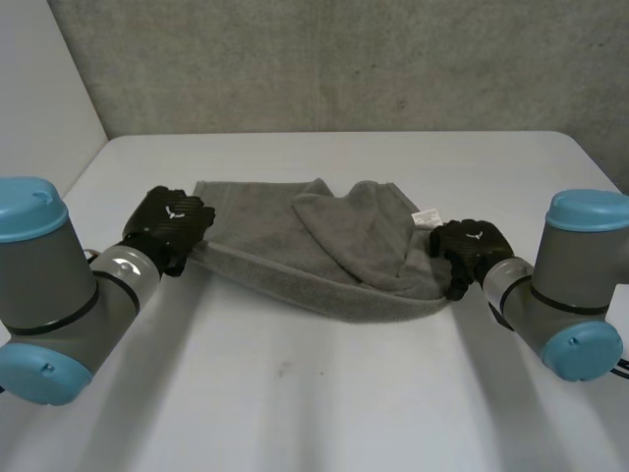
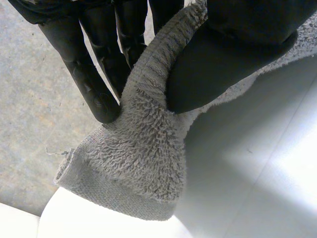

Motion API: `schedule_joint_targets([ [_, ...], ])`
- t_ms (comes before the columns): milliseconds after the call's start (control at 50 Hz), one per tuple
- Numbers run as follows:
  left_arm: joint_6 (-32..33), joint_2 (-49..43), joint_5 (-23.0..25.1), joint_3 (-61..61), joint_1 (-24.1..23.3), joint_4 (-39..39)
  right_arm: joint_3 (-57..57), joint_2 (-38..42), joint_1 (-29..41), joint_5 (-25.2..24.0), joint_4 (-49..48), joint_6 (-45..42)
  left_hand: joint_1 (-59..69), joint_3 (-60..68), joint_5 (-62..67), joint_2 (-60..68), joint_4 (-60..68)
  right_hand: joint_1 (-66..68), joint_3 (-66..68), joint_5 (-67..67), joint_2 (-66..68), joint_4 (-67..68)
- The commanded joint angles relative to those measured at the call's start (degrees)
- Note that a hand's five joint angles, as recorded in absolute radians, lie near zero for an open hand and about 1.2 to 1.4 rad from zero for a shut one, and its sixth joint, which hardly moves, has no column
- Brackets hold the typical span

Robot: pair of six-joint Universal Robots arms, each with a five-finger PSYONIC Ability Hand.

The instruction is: Fold the towel.

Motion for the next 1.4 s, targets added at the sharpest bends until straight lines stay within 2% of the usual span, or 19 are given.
schedule_joint_targets([
  [20,-0.3,-0.3,0.1,0.7,0.1,0.1,-0.3,0.3,0.1,-2.2,0.0,-4.1,11.1,10.3,10.4,10.2,10.1,-5.1,-3.8,-4.5,-4.4,-4.1],
  [200,-0.3,-0.6,0.1,1.1,0.1,0.2,-1.1,2.4,0.2,-2.5,-0.1,-7.3,11.1,10.3,10.4,10.2,10.1,-2.4,-1.2,-1.8,-1.8,-1.4],
  [260,-0.3,-0.7,0.0,1.2,0.4,0.2,-1.8,3.1,0.2,-2.4,-0.2,-7.3,11.1,10.3,10.4,10.2,10.1,6.0,7.3,6.6,6.7,7.0],
  [300,-0.3,-0.8,0.0,1.4,0.6,0.2,-3.0,3.8,0.3,-2.2,-0.2,-7.1,11.1,10.3,10.4,10.2,10.1,27.8,29.0,28.3,28.4,28.8],
  [320,-0.3,-0.8,0.0,1.4,0.6,0.2,-3.0,3.8,0.3,-2.2,-0.2,-7.1,11.1,10.3,10.4,10.2,10.1,27.9,29.1,28.4,28.5,28.9],
  [340,-0.3,-0.8,0.0,1.4,0.6,0.2,-3.8,3.9,0.3,-1.6,-0.1,-7.0,11.1,10.3,10.4,10.2,10.1,46.4,47.6,46.9,47.0,47.4],
  [360,-0.3,-0.7,-0.1,1.5,0.6,0.2,-4.4,3.5,0.3,-1.2,-0.1,-6.6,11.1,10.3,10.4,10.2,10.1,49.2,50.4,49.7,49.8,50.2],
  [420,-0.3,-0.7,-0.1,1.5,0.6,0.1,-4.8,2.7,0.1,-0.9,-0.1,-6.0,11.1,10.3,10.4,10.2,10.1,49.2,50.4,49.7,49.8,50.2],
  [520,-0.1,0.1,-0.3,1.6,0.3,-1.3,-5.4,-6.1,-0.5,0.3,0.1,-3.5,11.1,10.3,10.4,10.2,10.1,49.2,50.4,49.7,49.8,50.2],
  [640,-0.1,0.6,-0.2,1.7,-0.2,-4.8,-5.3,-12.0,0.0,1.0,3.5,-4.8,11.1,10.3,10.4,10.2,10.1,49.2,50.4,49.7,49.8,50.2],
  [720,0.0,3.8,-0.1,2.3,-0.2,-9.6,-6.2,-16.6,0.0,3.3,14.6,-12.1,11.1,10.3,10.4,10.2,10.1,49.2,50.4,49.7,49.8,50.2],
  [860,-1.8,10.1,-0.3,9.7,0.7,-16.7,-11.4,-26.5,0.3,10.8,19.6,-20.2,11.1,10.3,10.4,10.2,10.1,49.2,50.4,49.7,49.8,50.2],
  [900,-5.5,13.6,-0.2,15.8,1.3,-20.6,-15.6,-30.7,0.4,12.9,21.7,-23.8,11.1,10.3,10.4,10.2,10.1,49.2,50.4,49.7,49.8,50.2],
  [1000,-10.1,15.8,0.2,25.6,1.6,-27.1,-22.5,-34.2,0.3,13.2,28.0,-26.1,11.1,10.3,10.4,10.2,10.1,49.2,50.4,49.7,49.8,50.2],
  [1120,-10.4,14.4,0.3,30.8,1.9,-33.1,-24.1,-30.7,0.4,12.2,34.9,-26.8,11.1,10.3,10.4,10.2,10.1,49.2,50.4,49.7,49.8,50.2],
  [1280,-7.4,-1.7,-0.4,34.9,1.7,-36.4,-23.7,-15.1,1.3,12.2,38.7,-28.3,11.1,10.3,10.4,10.2,10.1,49.2,50.4,49.7,49.8,50.2],
  [1360,-6.2,-6.2,-0.4,36.7,1.5,-36.9,-24.4,-11.4,1.5,12.1,38.2,-27.2,11.1,10.3,10.4,10.2,10.1,49.2,50.4,49.7,49.8,50.2],
  [1380,-6.1,-7.7,-0.4,37.1,1.6,-37.4,-24.2,-10.6,1.4,12.2,37.1,-25.8,11.1,10.3,10.4,10.2,10.1,27.4,28.7,28.0,28.1,28.4],
  [1400,-6.1,-7.7,-0.4,37.1,1.6,-37.4,-24.2,-10.6,1.4,12.2,37.0,-25.8,11.1,10.3,10.4,10.2,10.1,27.2,28.4,27.8,27.9,28.2],
])
